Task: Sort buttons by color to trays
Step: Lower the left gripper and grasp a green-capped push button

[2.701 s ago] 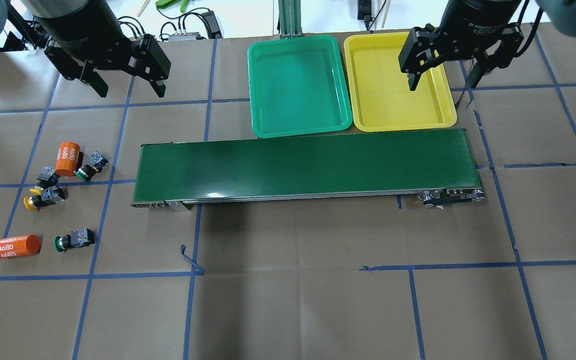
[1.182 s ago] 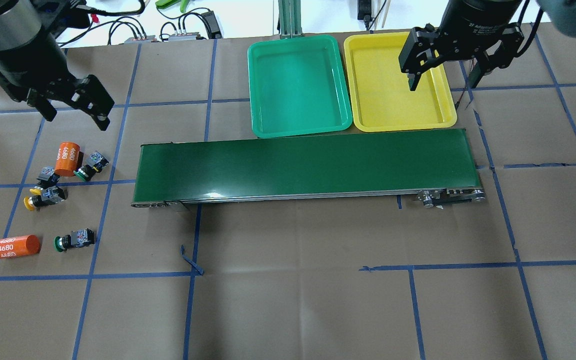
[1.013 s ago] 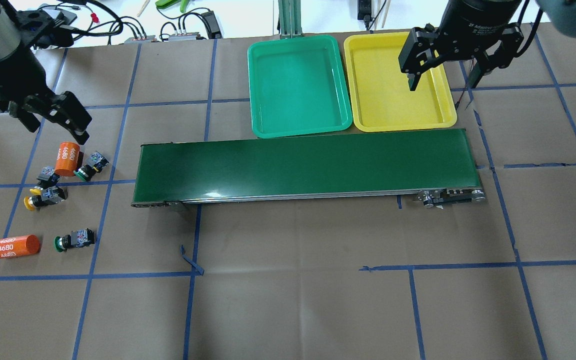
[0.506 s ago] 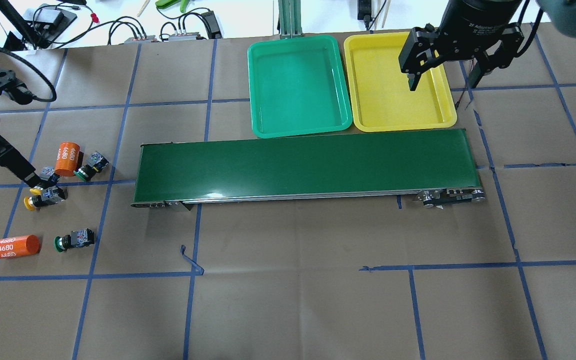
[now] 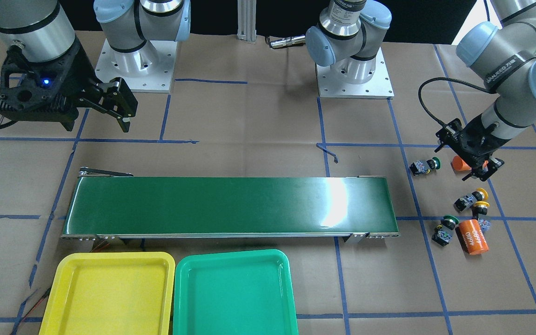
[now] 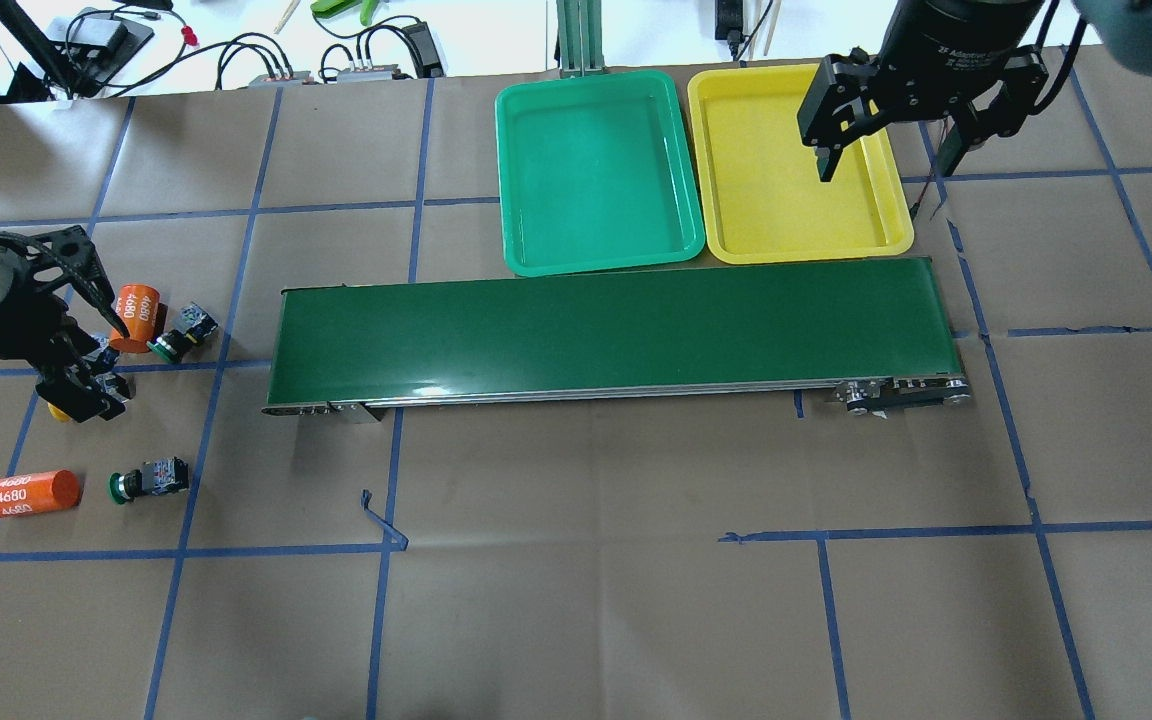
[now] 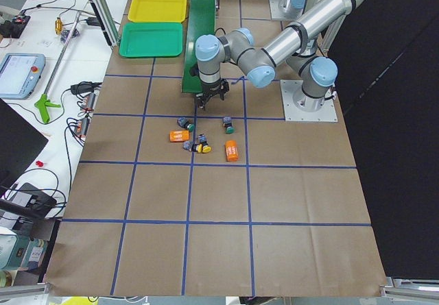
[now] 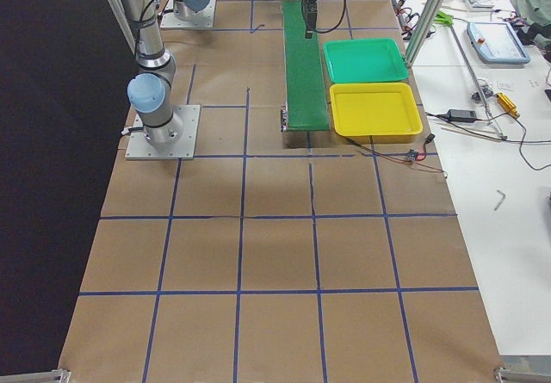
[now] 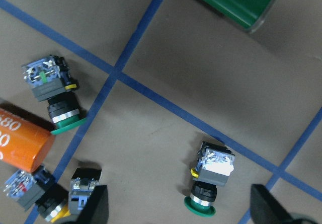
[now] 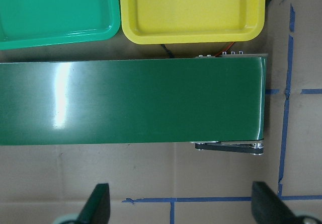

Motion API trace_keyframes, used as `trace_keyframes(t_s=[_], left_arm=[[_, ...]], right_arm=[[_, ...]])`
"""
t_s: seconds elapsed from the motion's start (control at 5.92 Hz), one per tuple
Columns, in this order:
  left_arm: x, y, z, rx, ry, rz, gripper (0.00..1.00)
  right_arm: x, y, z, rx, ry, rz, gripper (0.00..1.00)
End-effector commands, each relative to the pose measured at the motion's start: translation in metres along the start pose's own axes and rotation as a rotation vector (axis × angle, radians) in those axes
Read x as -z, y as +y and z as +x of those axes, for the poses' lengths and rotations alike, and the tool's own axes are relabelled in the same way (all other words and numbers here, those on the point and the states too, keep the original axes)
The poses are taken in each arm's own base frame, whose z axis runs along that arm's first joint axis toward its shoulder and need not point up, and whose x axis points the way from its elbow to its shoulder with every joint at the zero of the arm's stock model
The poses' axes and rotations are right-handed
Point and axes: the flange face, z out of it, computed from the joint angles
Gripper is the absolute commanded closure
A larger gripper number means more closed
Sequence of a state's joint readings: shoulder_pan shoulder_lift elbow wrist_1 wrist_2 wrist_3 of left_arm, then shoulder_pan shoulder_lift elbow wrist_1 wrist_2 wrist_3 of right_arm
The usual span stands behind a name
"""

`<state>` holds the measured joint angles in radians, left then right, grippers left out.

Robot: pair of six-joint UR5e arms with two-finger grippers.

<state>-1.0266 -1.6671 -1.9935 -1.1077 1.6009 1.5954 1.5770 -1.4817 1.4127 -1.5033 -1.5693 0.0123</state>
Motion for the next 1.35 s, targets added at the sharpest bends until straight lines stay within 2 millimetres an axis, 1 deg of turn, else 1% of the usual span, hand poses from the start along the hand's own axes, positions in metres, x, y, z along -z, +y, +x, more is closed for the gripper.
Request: trace_keyframes(t_s=[0.0,0.17,0.34,0.51,0.84,1.01,1.18], left_arm=[[-0.042,0.012,0.0,-0.129,0.067,0.054,0.03],[-0.066,0.026,0.003,-0.144,0.103,0.07,0.03],[-0.087,0.041,0.008,-0.123,0.085,0.072,0.03],[-0.103,0.04,0.013,-0.125,0.078,0.066,0.02],[-0.117,0.043,0.02,-0.115,0.113,0.069,0.03],[-0.116,0.043,0.019,-0.117,0.105,0.071,0.18],[-0.113,0.043,0.015,-0.125,0.068,0.062,0.68]], right_arm=[[-0.001,0.0,0.0,0.0,0.0,-0.001,0.0],[0.0,0.0,0.0,0.0,0.0,0.0,0.0],[-0.001,0.0,0.0,0.0,0.0,-0.001,0.0],[-0.001,0.0,0.0,0.0,0.0,-0.001,0.0],[0.0,0.0,0.0,0.0,0.0,0.0,0.0],[0.0,0.0,0.0,0.0,0.0,0.0,0.0],[0.0,0.0,0.0,0.0,0.0,0.0,0.0]])
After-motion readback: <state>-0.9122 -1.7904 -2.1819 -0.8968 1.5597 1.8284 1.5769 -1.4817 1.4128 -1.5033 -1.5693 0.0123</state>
